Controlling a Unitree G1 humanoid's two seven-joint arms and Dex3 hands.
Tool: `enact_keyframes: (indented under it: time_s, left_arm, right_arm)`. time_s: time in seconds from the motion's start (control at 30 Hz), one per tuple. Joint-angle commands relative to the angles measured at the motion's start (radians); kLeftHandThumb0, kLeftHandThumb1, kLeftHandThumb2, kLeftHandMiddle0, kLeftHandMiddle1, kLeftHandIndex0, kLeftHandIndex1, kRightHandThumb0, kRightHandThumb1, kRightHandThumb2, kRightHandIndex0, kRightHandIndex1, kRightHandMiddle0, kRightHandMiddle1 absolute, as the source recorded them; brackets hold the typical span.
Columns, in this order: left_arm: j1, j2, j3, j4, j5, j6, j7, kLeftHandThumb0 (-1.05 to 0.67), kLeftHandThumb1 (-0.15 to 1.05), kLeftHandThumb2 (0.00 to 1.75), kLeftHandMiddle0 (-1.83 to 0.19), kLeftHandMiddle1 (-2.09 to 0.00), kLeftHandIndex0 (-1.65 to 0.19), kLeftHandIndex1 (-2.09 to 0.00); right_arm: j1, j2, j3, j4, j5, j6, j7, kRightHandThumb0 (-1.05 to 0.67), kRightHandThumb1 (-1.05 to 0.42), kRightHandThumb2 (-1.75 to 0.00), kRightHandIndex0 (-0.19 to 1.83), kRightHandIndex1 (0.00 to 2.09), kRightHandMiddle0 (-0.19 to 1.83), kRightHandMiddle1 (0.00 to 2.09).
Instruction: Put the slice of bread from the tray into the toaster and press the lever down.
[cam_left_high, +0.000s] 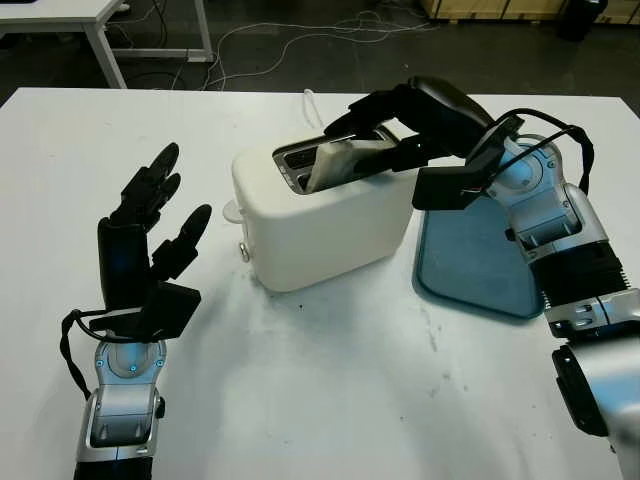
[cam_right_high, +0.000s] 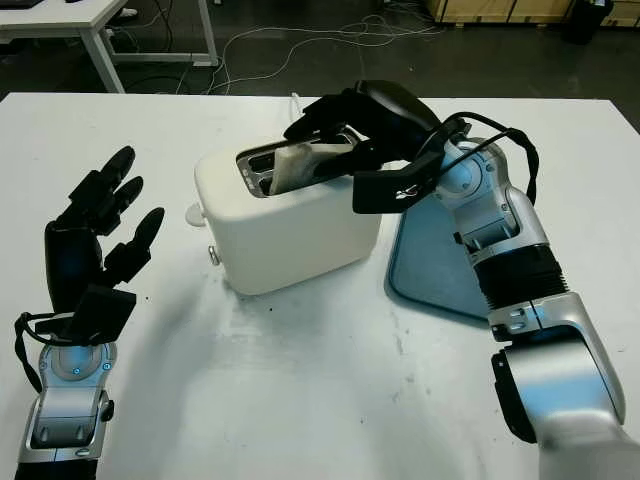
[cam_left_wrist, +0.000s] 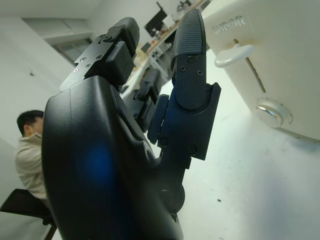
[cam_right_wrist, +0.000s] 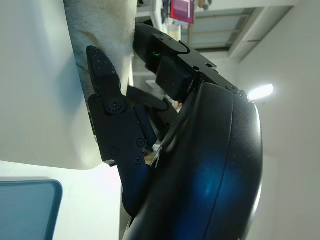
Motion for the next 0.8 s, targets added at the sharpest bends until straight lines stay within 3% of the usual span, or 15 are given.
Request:
enact_keyframes:
  time_s: [0.0, 0.07, 0.13, 0.17, 0.23, 0.47, 0.6, 0.77]
  left_arm:
    - [0.004, -0.005, 0.001, -0.004, -0.002, -0.007, 0.005, -0.58, 0.92, 0.27, -0.65, 0.00, -0.52, 0.00]
    - [0.004, -0.004, 0.001, -0.004, -0.003, -0.006, 0.004, -0.58, 0.92, 0.27, -0.64, 0.00, -0.52, 0.00]
    - [0.005, -0.005, 0.000, -0.010, -0.001, 0.000, 0.003, -0.58, 0.92, 0.27, -0.64, 0.00, -0.52, 0.00]
    - [0.005, -0.006, -0.001, -0.011, -0.001, 0.001, 0.004, -0.58, 0.92, 0.27, -0.64, 0.00, -0.51, 0.00]
    - [0.004, -0.007, -0.002, -0.009, 0.002, -0.002, 0.006, -0.59, 0.92, 0.27, -0.64, 0.00, -0.51, 0.00]
    - [0.005, 0.000, 0.001, 0.001, 0.007, -0.014, 0.009, -0.59, 0.92, 0.28, -0.64, 0.00, -0.51, 0.00]
    - [0.004, -0.001, -0.002, 0.003, 0.010, -0.012, 0.010, -0.59, 0.92, 0.28, -0.65, 0.00, -0.51, 0.00]
    - [0.002, -0.007, -0.005, 0.005, 0.011, -0.015, 0.017, -0.59, 0.92, 0.28, -0.65, 0.00, -0.51, 0.00]
  right_arm:
    - [-0.012, 0.004, -0.003, 0.012, 0.000, -0.030, -0.023, -0.29, -0.83, -0.01, 1.00, 0.80, 1.13, 0.21]
    - [-0.013, 0.006, -0.001, 0.014, -0.009, -0.035, -0.039, -0.30, -0.86, -0.01, 1.02, 0.97, 1.18, 0.25]
    - [-0.016, 0.009, 0.002, 0.021, -0.017, -0.047, -0.061, -0.32, -0.89, -0.01, 1.03, 1.30, 1.21, 0.41]
    - [-0.020, 0.008, 0.005, 0.028, -0.021, -0.059, -0.069, -0.33, -0.90, 0.00, 1.02, 1.54, 1.10, 0.81]
    - [-0.032, 0.003, 0.013, 0.044, -0.036, -0.087, -0.084, -0.35, -0.92, -0.03, 1.05, 1.67, 1.00, 1.18]
    - [-0.057, 0.001, 0.025, 0.071, -0.066, -0.120, -0.106, -0.39, -0.92, -0.09, 1.12, 1.73, 0.99, 1.34]
    - [-0.081, -0.004, 0.037, 0.076, -0.087, -0.115, -0.098, -0.39, -0.92, -0.08, 1.15, 1.74, 0.95, 1.56]
    - [-0.117, -0.012, 0.059, 0.069, -0.135, -0.100, -0.083, -0.39, -0.92, -0.07, 1.12, 1.75, 0.90, 1.63]
